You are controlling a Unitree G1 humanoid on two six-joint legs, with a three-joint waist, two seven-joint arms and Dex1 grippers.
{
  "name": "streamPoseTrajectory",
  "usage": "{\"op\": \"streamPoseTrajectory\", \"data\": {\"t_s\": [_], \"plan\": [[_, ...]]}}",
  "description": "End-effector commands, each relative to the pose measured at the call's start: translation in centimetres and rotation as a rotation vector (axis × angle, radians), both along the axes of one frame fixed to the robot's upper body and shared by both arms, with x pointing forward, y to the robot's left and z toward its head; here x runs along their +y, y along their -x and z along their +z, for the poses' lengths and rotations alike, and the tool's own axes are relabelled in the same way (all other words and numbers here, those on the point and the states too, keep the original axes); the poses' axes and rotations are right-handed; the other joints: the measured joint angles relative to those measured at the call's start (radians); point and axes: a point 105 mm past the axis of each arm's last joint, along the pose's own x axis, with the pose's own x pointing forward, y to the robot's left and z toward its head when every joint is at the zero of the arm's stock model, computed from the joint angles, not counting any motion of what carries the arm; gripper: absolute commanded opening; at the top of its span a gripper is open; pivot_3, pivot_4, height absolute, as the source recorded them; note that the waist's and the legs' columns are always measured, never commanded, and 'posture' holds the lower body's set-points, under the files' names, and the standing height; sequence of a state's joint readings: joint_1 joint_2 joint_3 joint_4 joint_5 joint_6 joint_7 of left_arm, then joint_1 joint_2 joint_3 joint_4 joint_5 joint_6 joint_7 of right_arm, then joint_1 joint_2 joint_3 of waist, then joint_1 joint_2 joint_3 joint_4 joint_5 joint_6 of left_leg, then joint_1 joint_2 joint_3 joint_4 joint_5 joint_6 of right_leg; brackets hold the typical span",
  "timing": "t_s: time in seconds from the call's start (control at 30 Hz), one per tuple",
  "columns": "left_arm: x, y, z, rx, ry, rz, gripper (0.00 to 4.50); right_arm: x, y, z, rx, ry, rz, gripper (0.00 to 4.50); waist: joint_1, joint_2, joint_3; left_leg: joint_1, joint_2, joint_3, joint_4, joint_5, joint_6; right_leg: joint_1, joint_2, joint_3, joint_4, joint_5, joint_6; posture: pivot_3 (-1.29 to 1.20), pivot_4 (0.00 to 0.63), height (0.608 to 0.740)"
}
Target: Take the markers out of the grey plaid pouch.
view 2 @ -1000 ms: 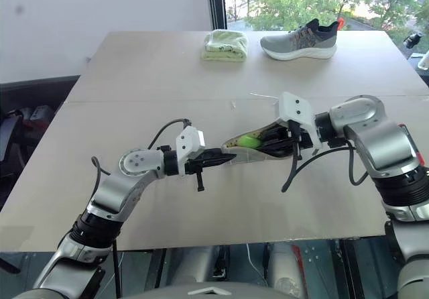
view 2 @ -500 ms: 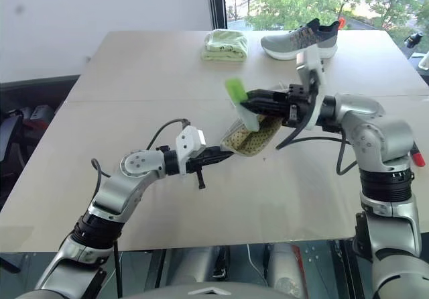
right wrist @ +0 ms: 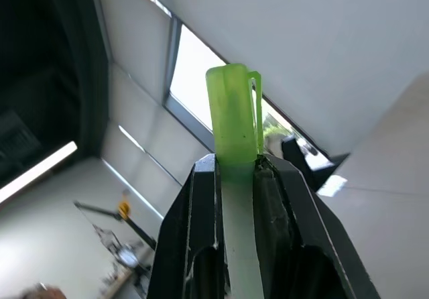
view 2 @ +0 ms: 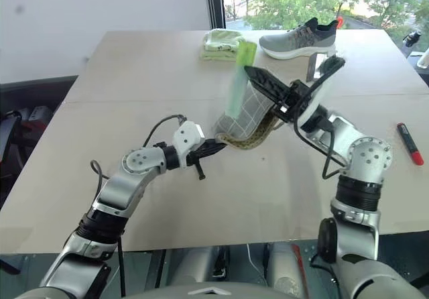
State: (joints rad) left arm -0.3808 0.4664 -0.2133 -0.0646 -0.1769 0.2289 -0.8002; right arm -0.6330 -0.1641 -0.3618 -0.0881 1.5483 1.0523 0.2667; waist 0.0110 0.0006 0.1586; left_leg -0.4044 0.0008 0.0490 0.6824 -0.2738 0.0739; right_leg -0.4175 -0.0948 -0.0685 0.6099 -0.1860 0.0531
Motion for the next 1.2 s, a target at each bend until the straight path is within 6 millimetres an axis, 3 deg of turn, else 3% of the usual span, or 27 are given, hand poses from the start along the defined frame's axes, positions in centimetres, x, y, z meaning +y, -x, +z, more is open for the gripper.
{"op": "streamPoseTrajectory", "data": {"t_s": [0.03, 0.13, 0.3, 0.43, 0.6, 0.73, 0.87, 1.0, 1.17, 1.2], "plan": [[-0.3, -0.3, 1.5, -0.066, 0.025, -0.001, 0.00, -0.5, -0.8, 0.2, 0.155, -0.145, -0.023, 0.18, 0.001, 0.000, 0.000, 0.000, 0.000, 0.000, 0.000, 0.000, 0.000, 0.000, 0.000, 0.000, 0.000, 0.000, 0.000, 0.00, 0.150, 0.740], [-0.4, -0.3, 1.7, -0.071, 0.034, 0.000, 0.00, 0.2, -1.1, -0.9, 0.251, -0.146, -0.022, 0.18, 0.001, 0.000, 0.000, -0.001, 0.000, 0.000, 0.000, 0.000, 0.000, 0.000, 0.001, 0.001, 0.000, 0.000, 0.000, 0.00, 0.150, 0.740], [-0.3, -0.3, 1.6, -0.072, 0.034, 0.009, 0.00, 0.2, -0.7, -1.3, 0.240, -0.092, -0.028, 0.18, -0.002, 0.000, 0.000, 0.000, 0.000, 0.000, 0.000, -0.002, 0.004, 0.000, 0.004, 0.002, 0.000, 0.000, 0.000, 0.00, 0.150, 0.740], [2.0, -0.8, 1.2, -0.105, -0.031, 0.076, 0.00, -2.4, -1.2, -2.0, 0.090, 0.186, -0.188, 0.18, 0.001, 0.000, 0.000, 0.000, 0.001, 0.000, 0.000, -0.002, 0.005, 0.000, 0.005, 0.002, 0.000, 0.000, 0.000, 0.00, 0.150, 0.740], [4.4, -0.7, 1.4, -0.131, -0.056, 0.155, 0.00, -6.8, -1.7, -4.6, -0.018, 0.611, -0.366, 0.18, 0.001, 0.001, 0.000, 0.000, 0.001, 0.001, 0.000, -0.003, 0.006, -0.001, 0.005, 0.003, -0.001, 0.000, 0.000, 0.00, 0.150, 0.740], [6.5, 0.3, 1.0, -0.141, -0.086, 0.232, 0.00, -12.3, -2.4, -6.9, -0.043, 1.017, -0.529, 0.18, 0.002, 0.001, 0.000, -0.005, 0.002, 0.002, 0.000, -0.003, 0.006, -0.006, 0.005, 0.003, -0.002, 0.000, 0.000, 0.00, 0.150, 0.740], [7.7, 1.2, 0.3, -0.129, -0.112, 0.280, 0.00, -15.0, -2.5, -8.9, -0.014, 1.240, -0.566, 0.18, 0.001, 0.001, 0.000, -0.009, 0.002, 0.003, 0.002, -0.002, 0.004, -0.010, 0.005, 0.004, -0.001, 0.000, 0.000, 0.00, 0.150, 0.740], [9.4, 1.7, 0.0, -0.124, -0.124, 0.355, 0.00, -16.5, -3.0, -9.4, -0.020, 1.329, -0.628, 1.95, 0.003, 0.001, 0.000, -0.009, 0.002, 0.003, 0.002, -0.002, 0.004, -0.011, 0.005, 0.004, -0.001, 0.000, 0.000, 0.00, 0.150, 0.740], [10.8, 2.1, -0.5, -0.116, -0.148, 0.407, 0.00, -15.9, -2.9, -8.5, -0.087, 1.263, -0.643, 4.16, 0.003, 0.000, 0.000, -0.010, 0.002, 0.003, 0.002, -0.002, 0.003, -0.011, 0.005, 0.004, -0.001, 0.000, 0.000, 0.00, 0.150, 0.740], [11.1, 2.1, -0.6, -0.112, -0.151, 0.419, 0.00, -15.1, -2.2, -8.2, -0.088, 1.198, -0.581, 4.16, 0.003, 0.000, 0.000, -0.010, 0.002, 0.003, 0.002, -0.001, 0.003, -0.011, 0.005, 0.004, -0.001, 0.000, 0.000, 0.00, 0.150, 0.740]]}}
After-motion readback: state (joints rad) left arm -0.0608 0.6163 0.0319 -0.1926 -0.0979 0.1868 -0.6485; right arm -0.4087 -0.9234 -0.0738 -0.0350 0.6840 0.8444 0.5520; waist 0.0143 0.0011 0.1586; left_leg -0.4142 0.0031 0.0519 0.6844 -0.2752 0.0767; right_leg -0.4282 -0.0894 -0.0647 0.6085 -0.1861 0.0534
